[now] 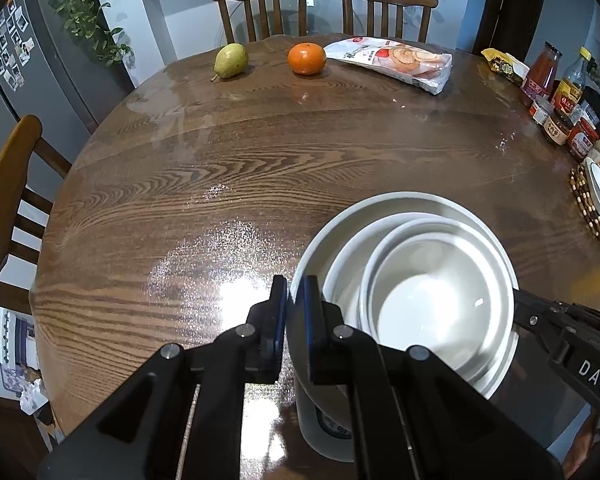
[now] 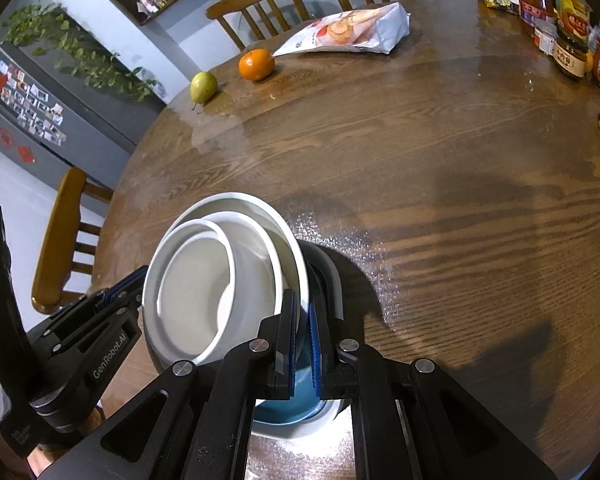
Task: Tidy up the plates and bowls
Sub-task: 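Lower the bowl stack with both grippers onto the teal dish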
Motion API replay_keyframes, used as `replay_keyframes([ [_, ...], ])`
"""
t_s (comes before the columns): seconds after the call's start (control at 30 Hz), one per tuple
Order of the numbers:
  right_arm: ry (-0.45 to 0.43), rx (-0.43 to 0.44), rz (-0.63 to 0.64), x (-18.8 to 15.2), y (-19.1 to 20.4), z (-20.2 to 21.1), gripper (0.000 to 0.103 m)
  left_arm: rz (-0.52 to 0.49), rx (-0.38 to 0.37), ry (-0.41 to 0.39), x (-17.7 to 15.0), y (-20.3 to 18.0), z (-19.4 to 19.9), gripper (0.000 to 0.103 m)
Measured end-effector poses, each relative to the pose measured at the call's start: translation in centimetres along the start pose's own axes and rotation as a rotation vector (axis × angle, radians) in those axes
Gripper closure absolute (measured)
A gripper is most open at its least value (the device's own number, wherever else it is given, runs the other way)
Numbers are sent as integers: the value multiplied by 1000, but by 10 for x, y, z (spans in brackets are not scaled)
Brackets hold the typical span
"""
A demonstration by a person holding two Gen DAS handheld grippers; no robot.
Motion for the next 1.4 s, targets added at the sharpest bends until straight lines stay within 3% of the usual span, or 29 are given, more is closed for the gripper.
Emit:
replay_keyframes([
  [1.4, 5, -17, 19, 3, 2, -2, 94, -16, 7, 3, 1, -1, -3, 100],
])
Point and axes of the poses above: each gripper's, at about its wrist camera, not at the fingertips, and z roughly against the way its jaws point, y to its left, x to its top, the point moved 5 cm from there along -z, roughly the way its jaws point, and after that the axes turned 4 degrees about z, right-handed, at the moved point
